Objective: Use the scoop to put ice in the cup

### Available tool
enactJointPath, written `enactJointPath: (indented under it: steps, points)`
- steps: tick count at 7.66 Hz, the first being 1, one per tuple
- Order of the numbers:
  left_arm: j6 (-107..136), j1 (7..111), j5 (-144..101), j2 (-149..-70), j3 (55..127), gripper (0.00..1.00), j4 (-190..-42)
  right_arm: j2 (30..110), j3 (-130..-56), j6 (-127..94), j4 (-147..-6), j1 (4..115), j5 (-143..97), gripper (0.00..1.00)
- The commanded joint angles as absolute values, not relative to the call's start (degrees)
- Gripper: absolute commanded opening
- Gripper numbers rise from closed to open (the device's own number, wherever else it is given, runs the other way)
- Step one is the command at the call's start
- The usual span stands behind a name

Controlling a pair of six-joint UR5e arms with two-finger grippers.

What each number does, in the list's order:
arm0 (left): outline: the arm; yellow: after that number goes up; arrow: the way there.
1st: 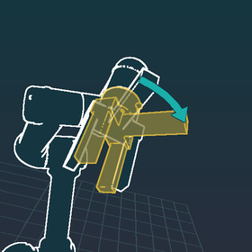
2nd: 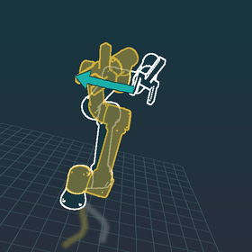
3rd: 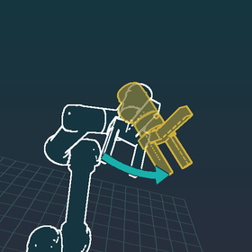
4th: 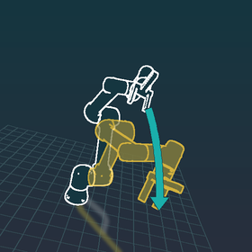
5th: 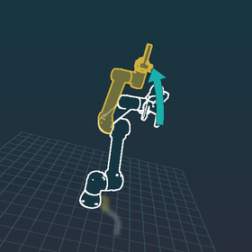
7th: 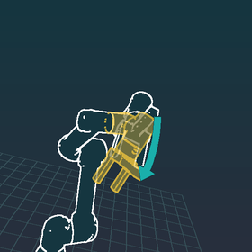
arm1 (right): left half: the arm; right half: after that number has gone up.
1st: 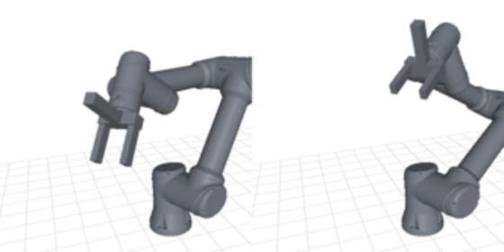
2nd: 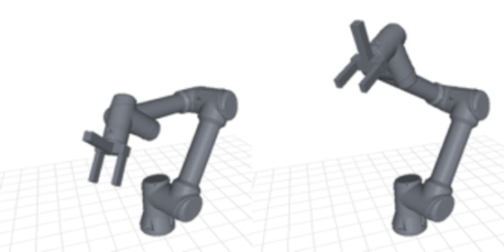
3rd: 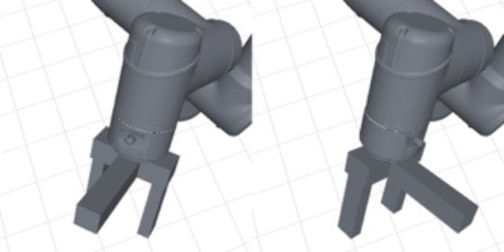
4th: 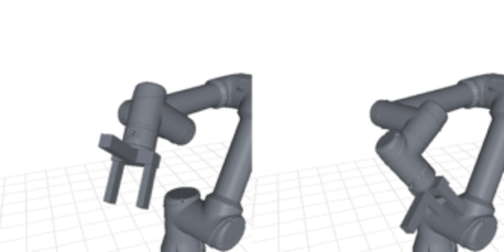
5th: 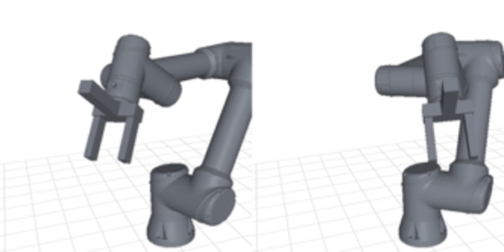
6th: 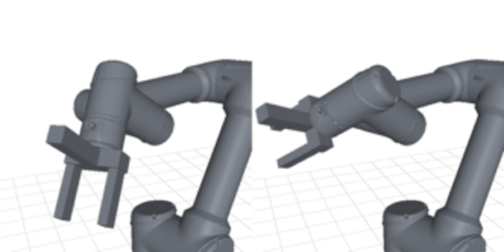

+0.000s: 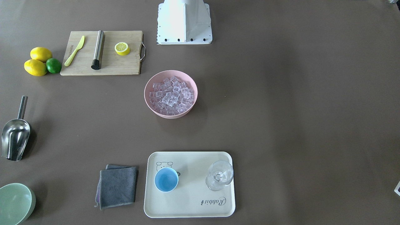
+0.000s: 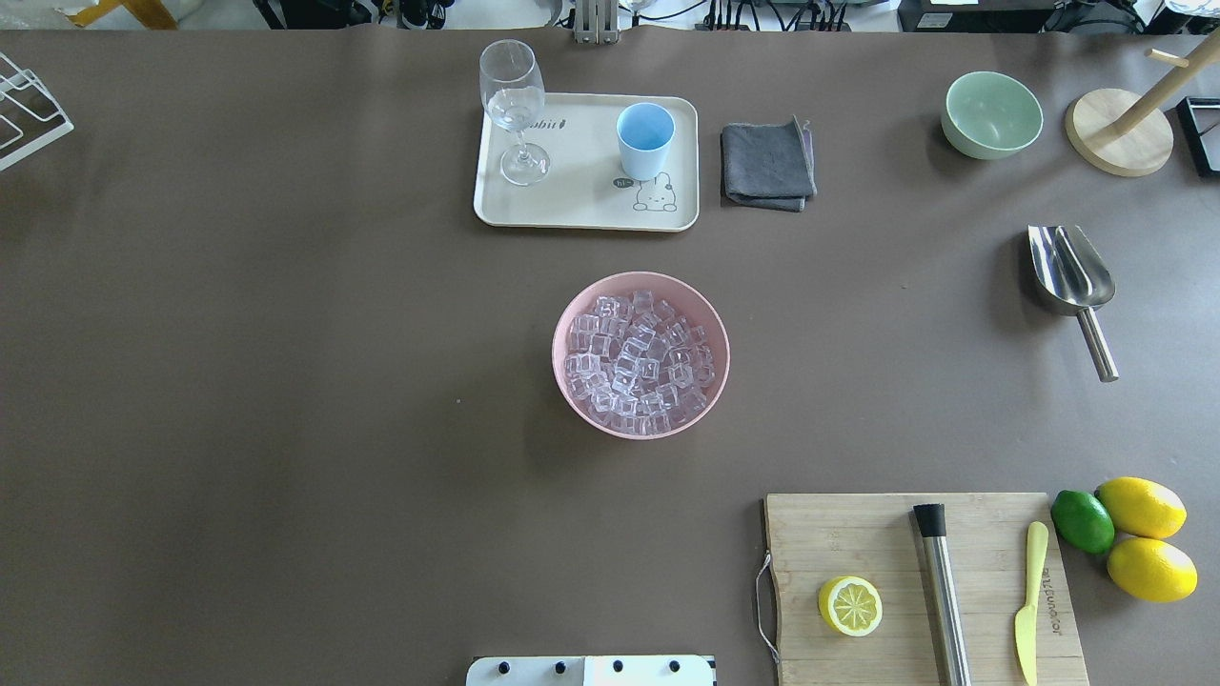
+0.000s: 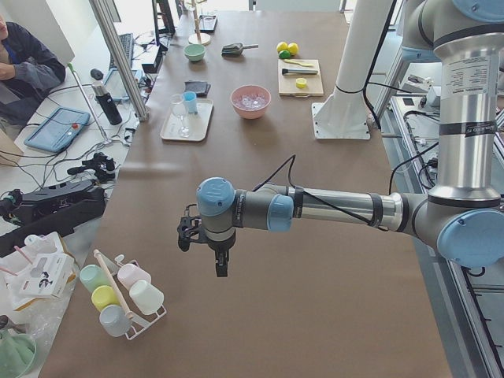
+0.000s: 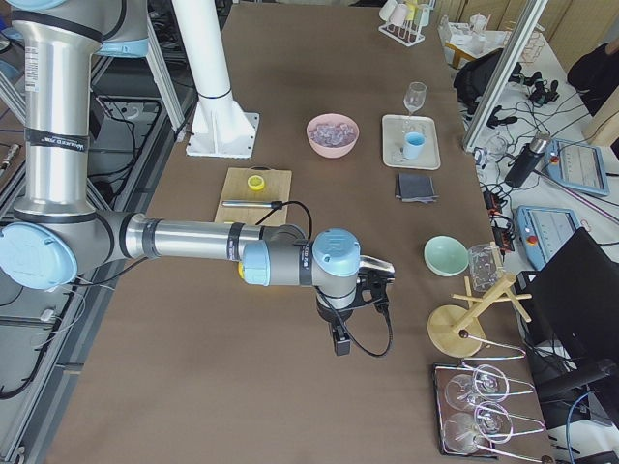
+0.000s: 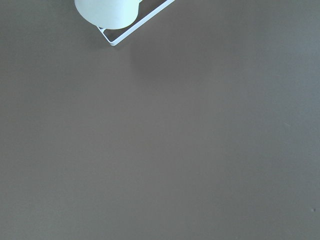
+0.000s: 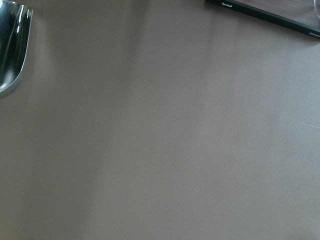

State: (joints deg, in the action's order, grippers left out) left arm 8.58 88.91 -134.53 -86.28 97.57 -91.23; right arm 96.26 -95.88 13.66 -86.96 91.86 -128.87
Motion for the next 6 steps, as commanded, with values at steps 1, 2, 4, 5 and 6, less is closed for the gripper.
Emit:
enactJointPath:
  steps: [1, 2, 4, 5, 6]
  points:
    - [2.1, 88.3, -134.2, -86.4, 98.2, 0.98, -90.5, 97.7, -97.1, 14.0, -87.0, 92.7, -130.4, 1.00]
    - [2.1, 88.3, -134.5, -86.3, 98.2, 0.98, -90.4, 97.7, -97.2, 13.9, -86.8, 92.7, -130.3, 1.00]
    - [2.1, 88.2, -134.5, -86.4, 98.2, 0.98, -90.5, 97.7, -97.1, 13.6, -86.8, 92.8, -130.3, 1.00]
    - [2.0, 88.2, -134.6, -86.4, 98.1, 0.98, -90.8, 98.1, -97.1, 13.7, -86.8, 93.2, -130.5, 1.00]
    - [2.0, 87.5, -134.6, -86.5, 98.1, 0.98, -90.7, 98.3, -97.5, 13.5, -86.8, 93.4, -130.5, 1.00]
